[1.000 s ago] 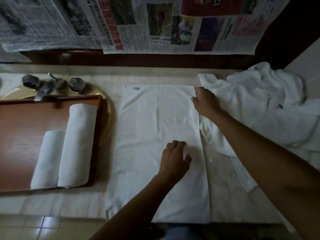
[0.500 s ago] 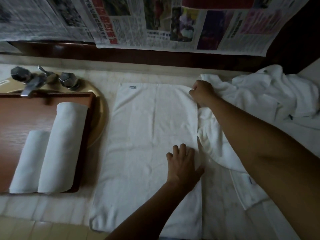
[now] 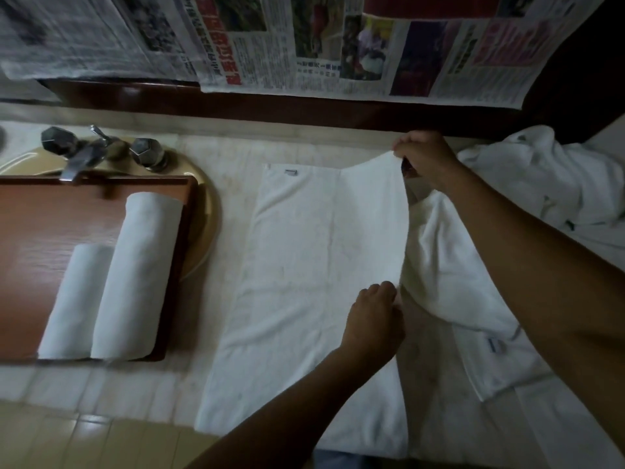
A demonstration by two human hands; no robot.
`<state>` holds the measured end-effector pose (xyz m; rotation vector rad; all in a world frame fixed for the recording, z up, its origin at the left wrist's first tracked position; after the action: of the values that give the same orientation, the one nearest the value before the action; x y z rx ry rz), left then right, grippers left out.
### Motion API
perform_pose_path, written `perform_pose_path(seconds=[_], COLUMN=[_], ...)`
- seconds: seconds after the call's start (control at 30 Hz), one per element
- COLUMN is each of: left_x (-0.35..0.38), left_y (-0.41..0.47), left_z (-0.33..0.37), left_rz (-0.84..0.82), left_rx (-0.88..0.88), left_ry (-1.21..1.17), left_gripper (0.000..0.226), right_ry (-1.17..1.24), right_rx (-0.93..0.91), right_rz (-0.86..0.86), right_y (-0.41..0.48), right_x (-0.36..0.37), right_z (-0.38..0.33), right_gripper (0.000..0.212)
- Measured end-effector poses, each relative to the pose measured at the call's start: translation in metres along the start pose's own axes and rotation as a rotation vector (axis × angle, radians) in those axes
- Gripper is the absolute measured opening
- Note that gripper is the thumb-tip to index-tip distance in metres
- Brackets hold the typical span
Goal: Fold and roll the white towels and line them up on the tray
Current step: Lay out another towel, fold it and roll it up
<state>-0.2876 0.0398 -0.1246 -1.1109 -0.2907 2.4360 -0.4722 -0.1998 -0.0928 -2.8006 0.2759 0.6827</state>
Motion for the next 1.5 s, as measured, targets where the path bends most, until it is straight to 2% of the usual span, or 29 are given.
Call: perform_pose_path(seconds=[0.1, 0.2, 0.27, 0.33, 0.47, 0.53, 0.6, 0.67, 0.77, 0.83, 0.93, 0.97, 1.1, 1.37, 1.5], left_x=[-0.036, -0.078, -0.102, -0.118, -0.131, -0.133, -0.13, -0.126, -0.128, -0.129, -0.135, -0.14, -0.15, -0.147, -0.146], left_y=[-0.009, -0.017, -0.023, -0.03, -0.047, -0.049, -0.049, -0.047, -0.046, -0.044, -0.043, -0.044, -0.044, -0.04, -0.036], left_z=[-0.007, -0.026, -0.046, -0.07, -0.115, -0.139, -0.166, -0.19, -0.203, -0.2, -0.19, -0.193, -0.227, -0.231, -0.23], left_rz=[0.036, 0.114, 0.135, 0.12, 0.081, 0.093, 0.131, 0.191, 0.269, 0.214, 0.021, 0.014, 0.201, 0.254, 0.263], left_rx=[0.012, -0.018, -0.086, -0.194, -0.368, -0.441, -0.538, -0.607, -0.603, -0.586, -0.55, -0.539, -0.584, -0.596, -0.589], left_ry=[-0.219, -0.299, -0.347, -0.509, -0.958, -1.031, -0.983, -0.832, -0.656, -0.749, -1.098, -1.107, -0.782, -0.601, -0.587], left_gripper=[0.017, 0.022, 0.029, 0.032, 0.026, 0.026, 0.024, 0.019, 0.014, 0.015, 0.016, 0.016, 0.02, 0.023, 0.022], right_ry=[0.071, 0.028, -0.009, -0.085, -0.153, -0.236, -0.336, -0.395, -0.406, -0.402, -0.396, -0.399, -0.411, -0.428, -0.496], right_rx=[-0.017, -0.149, -0.262, -0.341, -0.374, -0.389, -0.383, -0.344, -0.284, -0.264, -0.264, -0.27, -0.269, -0.272, -0.35], right_rz=[-0.087, -0.167, -0.203, -0.181, -0.158, -0.174, -0.187, -0.196, -0.15, -0.107, -0.087, -0.088, -0.085, -0.069, 0.011], right_y=[-0.003, -0.006, -0.005, 0.0, 0.017, 0.025, 0.031, 0.03, 0.029, 0.028, 0.031, 0.031, 0.034, 0.035, 0.031], right_x=[0.013, 0.036, 0.058, 0.084, 0.139, 0.168, 0.197, 0.224, 0.246, 0.249, 0.249, 0.249, 0.247, 0.247, 0.249], right_z=[-0.012, -0.036, -0.053, -0.066, -0.086, -0.092, -0.092, -0.083, -0.067, -0.06, -0.055, -0.055, -0.054, -0.053, -0.052], right_gripper=[0.019, 0.017, 0.016, 0.015, 0.02, 0.019, 0.015, 0.01, 0.008, 0.011, 0.012, 0.013, 0.014, 0.016, 0.014])
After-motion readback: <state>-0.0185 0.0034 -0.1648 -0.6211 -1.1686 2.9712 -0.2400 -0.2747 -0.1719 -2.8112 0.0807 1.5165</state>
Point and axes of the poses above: each hand's wrist, its own y-axis towards the middle knuckle, its own x-axis out of the palm, z = x × y, the point moved 5 cm from there along y, towards the middle knuckle, and after that the axes turned 6 degrees about -x, right-handed, at the moved point
